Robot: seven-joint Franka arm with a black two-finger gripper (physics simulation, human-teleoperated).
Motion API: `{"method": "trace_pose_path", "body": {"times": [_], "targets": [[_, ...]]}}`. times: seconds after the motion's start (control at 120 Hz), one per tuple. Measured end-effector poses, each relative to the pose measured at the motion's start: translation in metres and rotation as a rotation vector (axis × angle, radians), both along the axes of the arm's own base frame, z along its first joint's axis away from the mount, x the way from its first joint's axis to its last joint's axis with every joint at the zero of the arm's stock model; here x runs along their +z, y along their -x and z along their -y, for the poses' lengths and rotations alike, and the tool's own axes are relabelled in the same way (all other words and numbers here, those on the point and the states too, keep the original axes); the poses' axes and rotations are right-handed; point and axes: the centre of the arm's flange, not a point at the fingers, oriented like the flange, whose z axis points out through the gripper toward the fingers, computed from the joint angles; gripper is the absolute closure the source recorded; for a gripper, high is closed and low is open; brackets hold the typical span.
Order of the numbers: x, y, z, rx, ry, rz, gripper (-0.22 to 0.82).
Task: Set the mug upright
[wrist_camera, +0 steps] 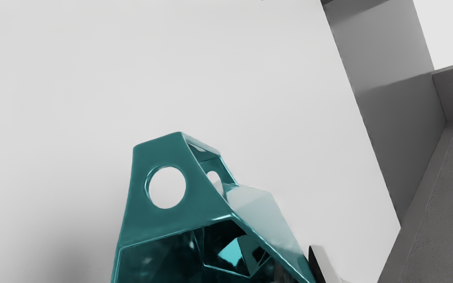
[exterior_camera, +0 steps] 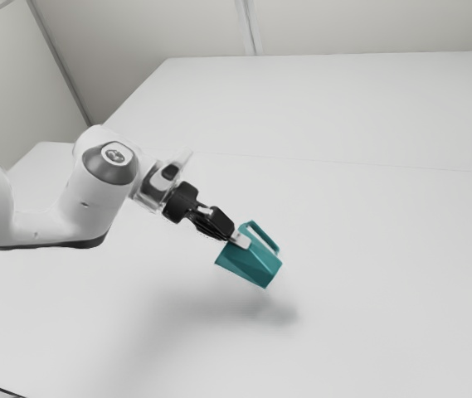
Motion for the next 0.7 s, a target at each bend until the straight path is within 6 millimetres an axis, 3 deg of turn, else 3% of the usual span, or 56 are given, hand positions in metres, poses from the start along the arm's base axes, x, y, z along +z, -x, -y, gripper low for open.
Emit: {"method": "trace_pose_path", "body": {"times": [0.117,0.267,0.45,0.7], "targets": [[0.052,-0.02,-0.008,-0.129,-0.238,0.074,0.78],[0.07,-0.032,-0.035,-0.181,-0.541,0.061,0.79],[0.049,-0.044,-0.07,-0.127,-0.748,-0.003,0.79],[0.012,-0.043,-0.072,-0.035,-0.862,-0.033,0.79]]}}
